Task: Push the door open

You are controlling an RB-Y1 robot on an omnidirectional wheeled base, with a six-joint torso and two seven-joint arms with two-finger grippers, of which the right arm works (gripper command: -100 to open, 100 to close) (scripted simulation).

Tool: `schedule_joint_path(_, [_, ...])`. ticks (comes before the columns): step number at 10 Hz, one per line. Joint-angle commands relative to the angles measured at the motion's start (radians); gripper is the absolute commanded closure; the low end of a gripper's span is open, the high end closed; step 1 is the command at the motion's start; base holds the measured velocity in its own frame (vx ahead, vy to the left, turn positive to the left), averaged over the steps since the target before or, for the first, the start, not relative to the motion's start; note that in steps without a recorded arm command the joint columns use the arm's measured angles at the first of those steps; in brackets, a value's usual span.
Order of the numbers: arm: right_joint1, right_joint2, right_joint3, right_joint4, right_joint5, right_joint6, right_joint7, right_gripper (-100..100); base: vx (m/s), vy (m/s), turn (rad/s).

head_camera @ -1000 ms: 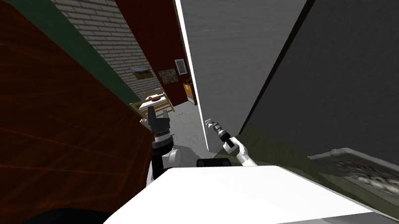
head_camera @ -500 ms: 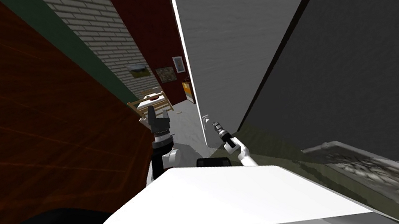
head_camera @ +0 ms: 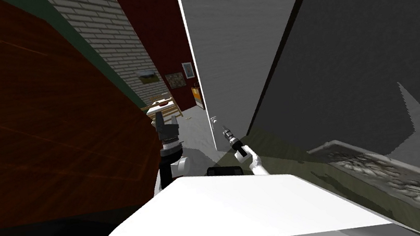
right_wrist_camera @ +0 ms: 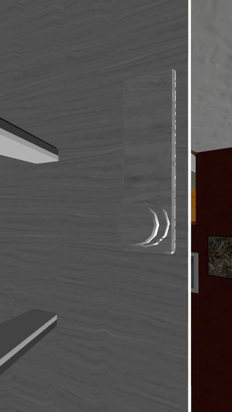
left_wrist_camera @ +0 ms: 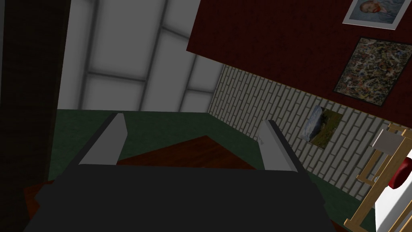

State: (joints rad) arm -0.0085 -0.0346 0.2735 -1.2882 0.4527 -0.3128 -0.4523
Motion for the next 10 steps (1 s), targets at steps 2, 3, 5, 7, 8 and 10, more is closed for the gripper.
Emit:
schedule_joint_path(2, [-0.006,-0.008,-0.005,0.007,-0.003,-0.002,0.004,-100,-0.001,0.019,0.011])
schedule_joint_path(3, [-0.007,-0.01,-0.006,0.009,-0.004,-0.003,0.006,-100,0.14,0.065,0.016])
schedule_joint_path(5, [-0.013,-0.011,-0.011,0.016,-0.007,-0.004,0.011,-100,0.164,0.07,0.014])
schedule_joint_path(7, [-0.021,-0.006,-0.018,0.025,-0.01,-0.007,0.018,-100,0.182,0.12,0.022])
schedule_joint_path(8, [-0.025,-0.001,-0.021,0.03,-0.012,-0.008,0.021,-100,0.2,0.079,0.013])
schedule_joint_path(10, [-0.032,0.017,-0.028,0.039,-0.016,-0.011,0.028,-100,0.203,0.075,0.022])
